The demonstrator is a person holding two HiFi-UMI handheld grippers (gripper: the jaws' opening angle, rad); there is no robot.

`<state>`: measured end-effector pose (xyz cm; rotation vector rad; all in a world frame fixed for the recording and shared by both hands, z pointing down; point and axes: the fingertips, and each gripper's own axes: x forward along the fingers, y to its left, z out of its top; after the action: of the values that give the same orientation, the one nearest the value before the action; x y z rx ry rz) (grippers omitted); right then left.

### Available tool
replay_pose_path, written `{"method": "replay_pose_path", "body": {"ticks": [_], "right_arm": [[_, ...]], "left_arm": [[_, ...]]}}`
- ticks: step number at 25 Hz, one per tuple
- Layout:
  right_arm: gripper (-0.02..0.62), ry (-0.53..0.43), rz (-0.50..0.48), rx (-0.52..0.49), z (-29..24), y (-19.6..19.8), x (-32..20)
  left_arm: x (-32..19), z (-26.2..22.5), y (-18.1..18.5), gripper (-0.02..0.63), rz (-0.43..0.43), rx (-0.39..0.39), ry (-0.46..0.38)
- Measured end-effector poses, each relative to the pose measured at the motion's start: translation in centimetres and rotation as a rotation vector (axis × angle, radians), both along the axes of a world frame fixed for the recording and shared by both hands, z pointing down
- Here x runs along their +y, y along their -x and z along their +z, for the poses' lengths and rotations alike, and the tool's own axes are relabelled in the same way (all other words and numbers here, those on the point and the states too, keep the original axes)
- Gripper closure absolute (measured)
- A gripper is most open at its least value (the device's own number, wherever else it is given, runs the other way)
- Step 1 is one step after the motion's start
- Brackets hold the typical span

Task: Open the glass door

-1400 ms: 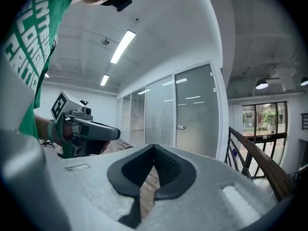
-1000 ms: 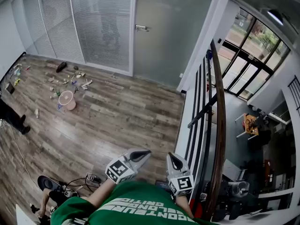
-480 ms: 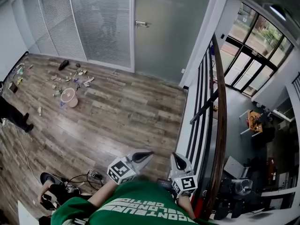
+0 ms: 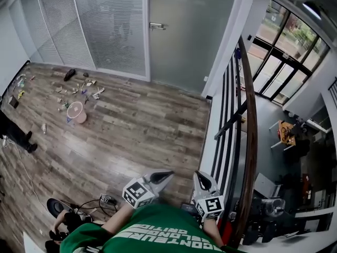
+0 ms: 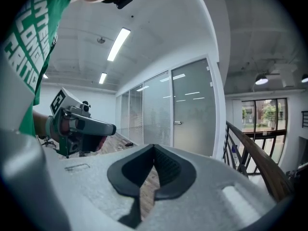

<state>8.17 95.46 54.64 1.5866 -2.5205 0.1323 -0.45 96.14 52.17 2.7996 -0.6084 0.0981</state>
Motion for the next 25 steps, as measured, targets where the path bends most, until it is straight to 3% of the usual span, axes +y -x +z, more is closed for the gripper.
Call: {"method": "replay_pose_path", "body": {"ticks": [8,13,25], "right_arm": [[0.601,0.016,0.026,0.019,0.2,0.6,-3.2],[0.602,0.043,0.052,0.029,1.2,0.3,-6.1],[0.603,0.033,0.002,0.055,0.5,2.5,-12.5]], "left_arm": [[-4.6,-0.5,-1.3,0.591,0.064,0.015,-0.016],[-8.4,-0.1,-0.5,0.591,0.038,0.012,-0.007],[-14.0,-0.4,0.8,0.591,0.005,0.018,0.009]]}}
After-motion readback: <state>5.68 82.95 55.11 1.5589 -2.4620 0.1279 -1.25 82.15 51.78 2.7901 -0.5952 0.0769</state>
